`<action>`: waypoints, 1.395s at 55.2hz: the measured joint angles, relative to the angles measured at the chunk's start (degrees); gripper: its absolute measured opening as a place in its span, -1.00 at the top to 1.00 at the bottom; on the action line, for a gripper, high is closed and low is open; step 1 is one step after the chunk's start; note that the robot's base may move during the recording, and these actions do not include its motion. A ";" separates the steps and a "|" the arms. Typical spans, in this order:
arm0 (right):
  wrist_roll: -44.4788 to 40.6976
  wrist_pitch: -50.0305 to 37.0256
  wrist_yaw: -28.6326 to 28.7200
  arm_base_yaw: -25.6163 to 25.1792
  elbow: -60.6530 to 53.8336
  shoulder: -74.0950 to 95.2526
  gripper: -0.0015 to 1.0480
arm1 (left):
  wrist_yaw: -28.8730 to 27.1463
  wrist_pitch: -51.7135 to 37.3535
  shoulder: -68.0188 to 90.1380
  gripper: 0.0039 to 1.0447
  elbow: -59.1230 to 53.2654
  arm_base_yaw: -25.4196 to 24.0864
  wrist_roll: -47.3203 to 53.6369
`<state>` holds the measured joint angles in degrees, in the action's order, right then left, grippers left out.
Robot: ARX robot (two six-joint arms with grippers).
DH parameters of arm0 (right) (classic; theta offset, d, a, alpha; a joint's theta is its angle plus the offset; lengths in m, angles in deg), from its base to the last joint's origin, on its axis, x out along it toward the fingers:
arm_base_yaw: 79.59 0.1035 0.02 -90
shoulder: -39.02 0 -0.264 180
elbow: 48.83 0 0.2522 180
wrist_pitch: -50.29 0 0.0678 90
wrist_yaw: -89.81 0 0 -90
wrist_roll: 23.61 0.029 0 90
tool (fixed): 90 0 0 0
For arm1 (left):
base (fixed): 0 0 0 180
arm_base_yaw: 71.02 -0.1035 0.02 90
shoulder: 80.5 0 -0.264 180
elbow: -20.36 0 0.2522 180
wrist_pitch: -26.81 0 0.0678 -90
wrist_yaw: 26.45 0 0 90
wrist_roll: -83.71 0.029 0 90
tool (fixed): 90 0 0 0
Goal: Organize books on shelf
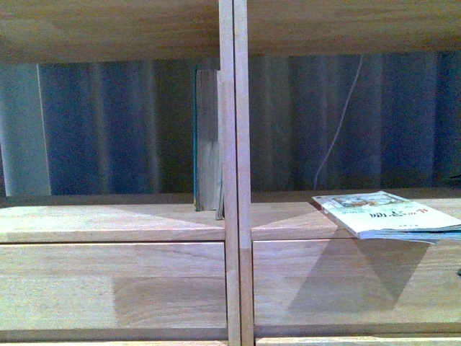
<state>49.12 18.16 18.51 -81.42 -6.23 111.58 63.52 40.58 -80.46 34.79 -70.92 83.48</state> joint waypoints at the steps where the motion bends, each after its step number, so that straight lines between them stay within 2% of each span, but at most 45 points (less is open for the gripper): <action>1: 0.44 -0.46 -0.46 0.39 0.50 1.11 -0.86 | 0.00 0.00 0.00 -0.86 0.00 0.00 0.00; 12: 6.75 -4.20 -8.55 2.23 7.91 13.25 -0.86 | 0.00 0.00 0.00 -0.86 0.00 0.00 0.00; 23: 8.68 -4.74 -12.41 1.77 12.81 19.19 -0.86 | 0.00 0.00 0.00 -0.86 0.00 0.00 0.00; 67: 8.68 -0.04 -17.35 3.13 25.16 27.71 -0.86 | 0.00 0.00 0.00 -0.86 0.00 0.00 0.00; 77: 6.47 0.83 -18.23 3.58 25.75 27.93 -0.41 | 0.00 0.00 0.00 -0.86 0.00 0.00 0.00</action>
<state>55.59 18.99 0.28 -77.83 19.52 139.51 63.52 40.58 -80.46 34.79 -70.92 83.48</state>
